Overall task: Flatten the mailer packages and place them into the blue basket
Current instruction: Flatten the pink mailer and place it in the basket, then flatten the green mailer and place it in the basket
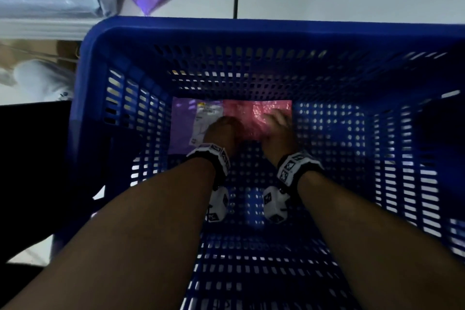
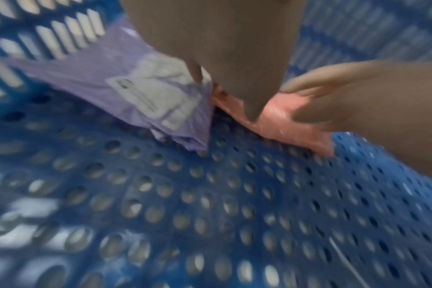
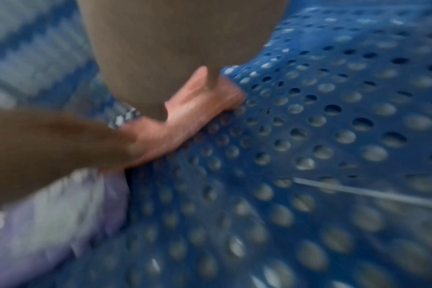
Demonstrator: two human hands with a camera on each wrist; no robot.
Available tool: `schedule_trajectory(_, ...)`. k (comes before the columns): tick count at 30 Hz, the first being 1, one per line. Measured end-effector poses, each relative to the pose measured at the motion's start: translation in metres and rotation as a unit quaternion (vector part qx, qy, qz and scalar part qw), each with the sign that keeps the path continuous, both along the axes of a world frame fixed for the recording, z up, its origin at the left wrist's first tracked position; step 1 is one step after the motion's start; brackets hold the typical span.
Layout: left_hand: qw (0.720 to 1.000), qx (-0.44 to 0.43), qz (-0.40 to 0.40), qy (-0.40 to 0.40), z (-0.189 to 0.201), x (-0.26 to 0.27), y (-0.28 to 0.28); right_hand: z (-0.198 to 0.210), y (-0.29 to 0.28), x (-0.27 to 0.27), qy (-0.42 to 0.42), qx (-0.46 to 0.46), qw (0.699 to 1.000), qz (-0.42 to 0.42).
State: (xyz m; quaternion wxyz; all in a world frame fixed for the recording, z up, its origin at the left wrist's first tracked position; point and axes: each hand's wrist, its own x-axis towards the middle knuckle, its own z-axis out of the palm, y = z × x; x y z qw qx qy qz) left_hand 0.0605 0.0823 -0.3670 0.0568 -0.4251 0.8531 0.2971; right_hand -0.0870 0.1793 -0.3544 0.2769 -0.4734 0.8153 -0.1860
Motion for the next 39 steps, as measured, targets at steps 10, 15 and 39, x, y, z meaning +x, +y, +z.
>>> schedule_trajectory(10,0.984,-0.033,-0.100,-0.145,-0.010,-0.009,0.006,-0.020,0.016,-0.021,0.060,0.062,0.992,0.087)
schedule_trajectory(15,0.983,-0.060,-0.085,-0.152,0.000,-0.010,0.004,-0.015,0.003,-0.015,0.025,0.123,0.989,0.079)
schedule_trajectory(39,0.991,-0.132,-0.016,0.025,0.216,-0.057,-0.034,0.186,-0.066,-0.022,0.148,-0.074,0.981,0.102)
